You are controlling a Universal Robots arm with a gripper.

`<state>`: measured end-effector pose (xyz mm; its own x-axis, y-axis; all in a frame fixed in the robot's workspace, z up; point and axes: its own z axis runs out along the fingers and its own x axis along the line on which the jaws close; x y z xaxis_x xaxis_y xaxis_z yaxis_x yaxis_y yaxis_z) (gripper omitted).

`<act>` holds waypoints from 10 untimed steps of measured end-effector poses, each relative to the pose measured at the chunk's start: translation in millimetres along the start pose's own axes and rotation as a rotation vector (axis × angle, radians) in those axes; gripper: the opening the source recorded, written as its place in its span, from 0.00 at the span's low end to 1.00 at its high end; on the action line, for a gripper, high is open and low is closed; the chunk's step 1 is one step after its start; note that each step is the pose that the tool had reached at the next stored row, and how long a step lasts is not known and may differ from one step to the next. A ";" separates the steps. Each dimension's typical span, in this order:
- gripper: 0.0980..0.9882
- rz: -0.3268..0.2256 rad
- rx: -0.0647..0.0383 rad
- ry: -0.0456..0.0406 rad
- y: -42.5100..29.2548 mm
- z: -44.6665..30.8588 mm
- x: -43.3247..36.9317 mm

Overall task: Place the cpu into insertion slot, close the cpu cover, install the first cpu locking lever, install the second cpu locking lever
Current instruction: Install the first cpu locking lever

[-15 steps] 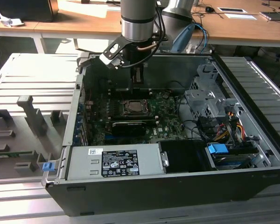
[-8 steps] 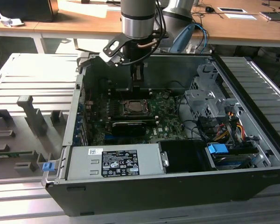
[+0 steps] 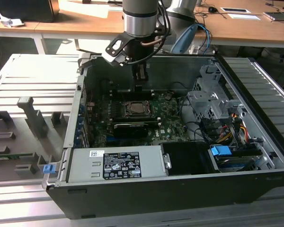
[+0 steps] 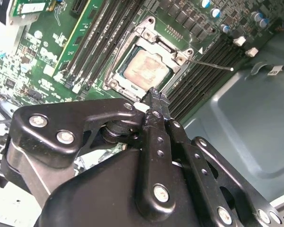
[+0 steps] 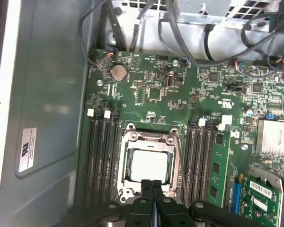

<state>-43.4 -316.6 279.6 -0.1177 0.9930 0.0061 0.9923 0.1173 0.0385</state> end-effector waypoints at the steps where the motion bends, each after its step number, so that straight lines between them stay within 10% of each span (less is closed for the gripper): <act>1: 0.01 -0.014 0.000 0.0006 -0.1 0.0 0.0; 10: 0.01 -0.130 0.001 0.0050 -0.1 0.0 -0.1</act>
<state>-43.5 -316.7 279.6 -0.2459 0.9693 0.0061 0.9686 0.2455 0.0386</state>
